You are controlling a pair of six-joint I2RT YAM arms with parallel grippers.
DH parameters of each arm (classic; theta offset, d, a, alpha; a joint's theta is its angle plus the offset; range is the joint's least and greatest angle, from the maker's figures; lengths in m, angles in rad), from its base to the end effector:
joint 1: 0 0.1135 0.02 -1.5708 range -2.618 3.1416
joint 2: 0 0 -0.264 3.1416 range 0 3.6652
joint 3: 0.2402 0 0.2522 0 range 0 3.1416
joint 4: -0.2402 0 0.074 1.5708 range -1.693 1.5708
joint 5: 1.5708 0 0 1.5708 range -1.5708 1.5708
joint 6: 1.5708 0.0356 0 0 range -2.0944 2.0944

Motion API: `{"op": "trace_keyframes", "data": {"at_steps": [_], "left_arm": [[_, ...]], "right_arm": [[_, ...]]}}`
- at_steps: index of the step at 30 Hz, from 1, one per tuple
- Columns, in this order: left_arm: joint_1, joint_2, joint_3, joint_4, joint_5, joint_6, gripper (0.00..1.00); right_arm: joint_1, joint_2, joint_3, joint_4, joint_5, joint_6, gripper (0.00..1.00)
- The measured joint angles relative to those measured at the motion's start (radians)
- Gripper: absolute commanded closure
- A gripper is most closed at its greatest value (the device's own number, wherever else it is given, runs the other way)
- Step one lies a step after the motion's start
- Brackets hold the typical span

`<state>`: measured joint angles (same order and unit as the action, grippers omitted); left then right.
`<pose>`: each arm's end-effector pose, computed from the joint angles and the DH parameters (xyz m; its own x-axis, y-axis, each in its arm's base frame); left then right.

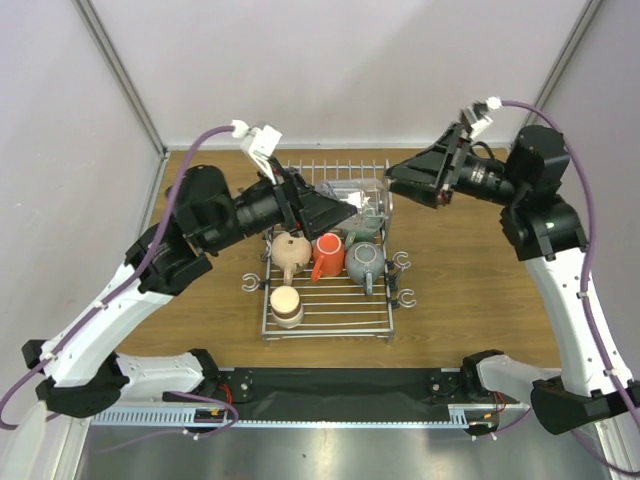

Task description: Load the cups into the dish rack

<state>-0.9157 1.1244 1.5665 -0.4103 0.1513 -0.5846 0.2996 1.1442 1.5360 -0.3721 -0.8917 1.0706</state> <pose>0.1242 -0.1705 0.5141 -0.4671 -0.2875 -0.8362 0.7410 0.3887 -0.5476 0.1930 0.0886 0.5047 -0.8059 0.3279 -0.4930 -0.4619 0.1726 0.8700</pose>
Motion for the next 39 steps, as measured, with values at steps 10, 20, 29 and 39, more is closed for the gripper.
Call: {"op": "trace_keyframes", "data": {"at_steps": [10,20,29,39], "left_arm": [[-0.156,0.051,-0.033,-0.301,-0.172,0.144,1.00],[-0.184,0.109,-0.216,-0.367,-0.212,0.203,1.00],[-0.184,0.198,-0.315,-0.393,-0.208,0.213,1.00],[-0.182,0.343,-0.304,-0.393,-0.219,0.220,1.00]], "right_arm": [[-0.288,-0.050,-0.017,-0.580,0.182,-0.242,0.31],[-0.290,-0.068,-0.018,-0.668,0.207,-0.278,0.31],[-0.305,-0.068,-0.018,-0.680,0.206,-0.283,0.32],[-0.346,-0.071,-0.018,-0.721,0.204,-0.302,0.31]]}}
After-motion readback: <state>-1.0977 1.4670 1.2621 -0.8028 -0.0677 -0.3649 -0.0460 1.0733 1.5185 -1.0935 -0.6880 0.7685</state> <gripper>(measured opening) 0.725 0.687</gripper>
